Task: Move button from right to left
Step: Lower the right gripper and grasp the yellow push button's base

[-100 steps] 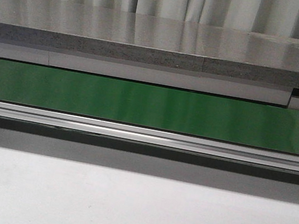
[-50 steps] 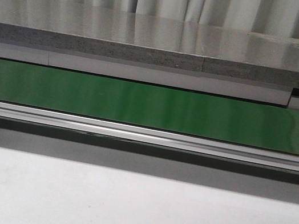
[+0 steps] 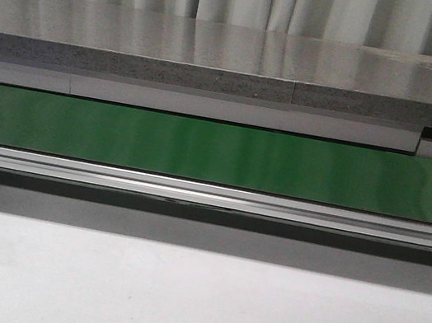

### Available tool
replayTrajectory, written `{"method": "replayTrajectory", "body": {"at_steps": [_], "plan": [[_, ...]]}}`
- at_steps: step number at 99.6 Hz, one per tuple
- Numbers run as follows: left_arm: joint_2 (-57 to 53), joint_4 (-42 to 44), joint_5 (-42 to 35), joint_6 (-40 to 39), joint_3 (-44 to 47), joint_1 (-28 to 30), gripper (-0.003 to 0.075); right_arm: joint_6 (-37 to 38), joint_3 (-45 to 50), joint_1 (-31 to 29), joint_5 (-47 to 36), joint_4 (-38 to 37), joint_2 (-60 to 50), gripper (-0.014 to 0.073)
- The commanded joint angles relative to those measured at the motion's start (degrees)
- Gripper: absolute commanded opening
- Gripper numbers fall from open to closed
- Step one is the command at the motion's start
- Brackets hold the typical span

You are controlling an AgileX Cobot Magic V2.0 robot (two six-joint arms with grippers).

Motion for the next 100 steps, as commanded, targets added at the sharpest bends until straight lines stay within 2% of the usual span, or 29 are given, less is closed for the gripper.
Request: {"method": "replayTrajectory", "body": {"at_steps": [1,29,51,60,79,86,100], "plan": [[-1.82,-0.01,-4.90,-0.41,2.53,-0.08,-0.0020,-0.50,-3.90,-0.54,-1.85,-0.72,0.39,0.0442],[-1.82,-0.01,-4.90,-0.41,2.53,-0.08,-0.0020,-1.35,-10.91,-0.22,4.79,-0.14,8.02,0.0442],[-1.82,-0.01,-4.90,-0.41,2.53,-0.08,-0.0020,-2.67,-11.38,0.75,2.73,-0.07,11.30,0.0440],[-1.82,-0.01,-4.90,-0.41,2.53,-0.08,-0.0020,-2.74,-11.38,0.75,2.13,-0.01,11.87,0.0393],[-1.82,-0.01,-4.90,-0.41,2.53,-0.08,-0.0020,-2.74,-11.38,0.75,1.37,0.27,12.27,0.0199],[-1.82,-0.01,-4.90,-0.41,2.53,-0.08,-0.0020,-2.74,-11.38,0.75,1.31,0.46,12.27,0.0171],[-1.82,-0.01,-4.90,-0.41,2.53,-0.08,-0.0020,-2.74,-11.38,0.75,2.20,2.01,11.78,0.0171]]}}
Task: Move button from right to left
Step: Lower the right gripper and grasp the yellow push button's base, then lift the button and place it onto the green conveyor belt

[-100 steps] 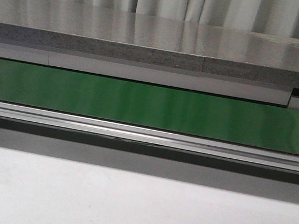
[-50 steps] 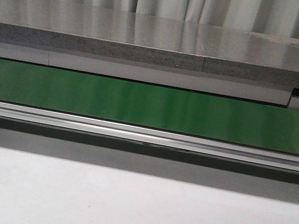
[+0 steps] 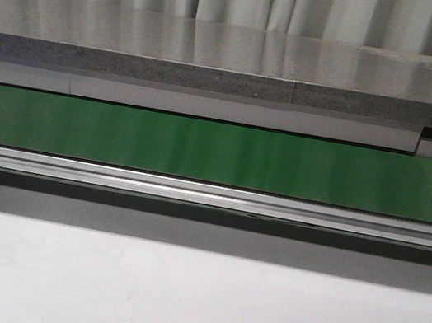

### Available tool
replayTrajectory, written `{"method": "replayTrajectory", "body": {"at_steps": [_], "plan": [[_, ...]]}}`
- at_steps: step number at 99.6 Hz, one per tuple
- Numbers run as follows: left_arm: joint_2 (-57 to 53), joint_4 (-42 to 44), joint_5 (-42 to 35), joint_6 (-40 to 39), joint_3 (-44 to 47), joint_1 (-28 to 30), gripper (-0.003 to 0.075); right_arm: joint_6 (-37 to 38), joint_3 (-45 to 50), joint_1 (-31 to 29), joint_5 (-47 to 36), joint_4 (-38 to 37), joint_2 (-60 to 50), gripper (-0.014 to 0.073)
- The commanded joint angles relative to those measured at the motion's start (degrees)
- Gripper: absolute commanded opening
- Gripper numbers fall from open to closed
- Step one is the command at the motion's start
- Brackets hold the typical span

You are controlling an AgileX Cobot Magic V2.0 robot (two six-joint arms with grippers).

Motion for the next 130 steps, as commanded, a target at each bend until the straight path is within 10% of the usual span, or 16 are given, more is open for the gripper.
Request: {"method": "replayTrajectory", "body": {"at_steps": [1,60,130], "plan": [[-1.82,-0.01,-4.90,-0.41,2.53,-0.08,-0.0020,-0.73,-1.51,-0.02,-0.42,1.51,-3.03,0.0171],[-1.82,-0.01,-4.90,-0.41,2.53,-0.08,-0.0020,-1.41,-1.51,2.50,11.23,9.14,-24.67,0.0171],[-1.82,-0.01,-4.90,-0.41,2.53,-0.08,-0.0020,1.78,-1.33,13.45,13.34,12.96,-16.69,0.0171]]}}
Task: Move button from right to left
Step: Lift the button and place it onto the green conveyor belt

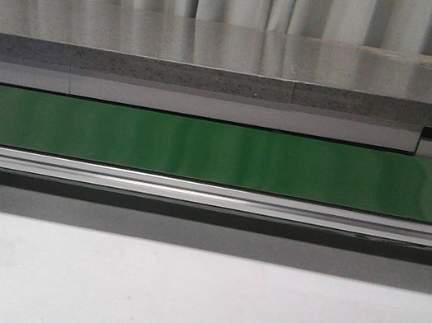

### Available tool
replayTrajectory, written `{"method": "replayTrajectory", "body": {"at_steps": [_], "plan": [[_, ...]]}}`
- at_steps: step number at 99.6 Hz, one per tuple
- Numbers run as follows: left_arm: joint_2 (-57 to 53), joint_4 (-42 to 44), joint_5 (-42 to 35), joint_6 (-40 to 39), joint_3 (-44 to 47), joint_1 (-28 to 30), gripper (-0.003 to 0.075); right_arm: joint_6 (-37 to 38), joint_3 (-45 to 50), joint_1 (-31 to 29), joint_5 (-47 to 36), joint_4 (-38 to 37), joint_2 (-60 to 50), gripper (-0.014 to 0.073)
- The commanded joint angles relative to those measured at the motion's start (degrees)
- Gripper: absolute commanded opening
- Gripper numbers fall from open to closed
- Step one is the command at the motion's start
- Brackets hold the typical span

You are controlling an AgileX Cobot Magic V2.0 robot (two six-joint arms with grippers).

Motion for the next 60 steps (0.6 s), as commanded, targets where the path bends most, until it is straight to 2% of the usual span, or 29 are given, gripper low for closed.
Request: {"method": "replayTrajectory", "body": {"at_steps": [1,11,18,40,47,60], "plan": [[-1.82,-0.01,-4.90,-0.41,2.53,-0.08,-0.0020,0.04,-1.40,-0.03,-0.61,1.30,-0.39,0.0171],[-1.82,-0.01,-4.90,-0.41,2.53,-0.08,-0.0020,0.04,-1.40,-0.03,-0.68,1.30,0.54,0.0176],[-1.82,-0.01,-4.90,-0.41,2.53,-0.08,-0.0020,-0.01,-1.40,-0.03,-0.86,1.30,0.91,0.0209],[-1.82,-0.01,-4.90,-0.41,2.53,-0.08,-0.0020,-0.05,-1.40,-0.03,-1.06,1.30,1.03,0.0466],[-1.82,-0.01,-4.90,-0.41,2.53,-0.08,-0.0020,-0.05,-1.40,-0.03,-1.06,1.30,0.98,0.0492],[-1.82,-0.01,-4.90,-0.41,2.53,-0.08,-0.0020,-0.15,-1.40,-0.03,-0.73,1.30,0.56,0.0489]]}}
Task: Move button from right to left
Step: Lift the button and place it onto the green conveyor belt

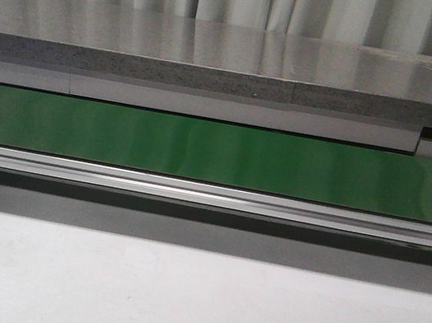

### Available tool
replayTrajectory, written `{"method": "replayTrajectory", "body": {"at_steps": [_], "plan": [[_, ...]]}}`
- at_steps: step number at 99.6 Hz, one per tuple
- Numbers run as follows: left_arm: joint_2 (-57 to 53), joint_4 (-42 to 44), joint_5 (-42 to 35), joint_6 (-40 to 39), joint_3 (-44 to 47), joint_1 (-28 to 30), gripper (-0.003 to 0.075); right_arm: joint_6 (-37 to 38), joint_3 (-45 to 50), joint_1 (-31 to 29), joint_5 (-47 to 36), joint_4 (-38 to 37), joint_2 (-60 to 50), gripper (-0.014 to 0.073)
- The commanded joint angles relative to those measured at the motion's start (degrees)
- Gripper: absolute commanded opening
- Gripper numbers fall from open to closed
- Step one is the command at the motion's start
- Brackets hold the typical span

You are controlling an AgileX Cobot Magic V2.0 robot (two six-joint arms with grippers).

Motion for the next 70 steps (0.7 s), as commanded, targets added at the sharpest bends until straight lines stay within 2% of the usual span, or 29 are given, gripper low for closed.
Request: {"method": "replayTrajectory", "body": {"at_steps": [1,10,17,31,53,70], "plan": [[-1.82,-0.01,-4.90,-0.41,2.53,-0.08,-0.0020,-0.32,-1.40,-0.03,-0.62,0.86,-2.94,0.0489],[-1.82,-0.01,-4.90,-0.41,2.53,-0.08,-0.0020,-0.90,-1.40,-0.03,0.58,0.86,-4.09,0.0484],[-1.82,-0.01,-4.90,-0.41,2.53,-0.08,-0.0020,-1.97,-1.40,-0.03,0.99,0.86,-5.91,0.0444],[-1.82,-0.01,-4.90,-0.41,2.53,-0.08,-0.0020,-3.70,-1.40,-0.03,1.94,0.86,-10.51,0.0264],[-1.82,-0.01,-4.90,-0.41,2.53,-0.08,-0.0020,-7.22,-1.36,-0.03,2.24,0.86,-18.35,-0.0070],[-1.82,-0.01,-4.90,-0.41,2.53,-0.08,-0.0020,-11.11,-1.36,-0.03,2.24,1.06,-24.45,-0.0068]]}}
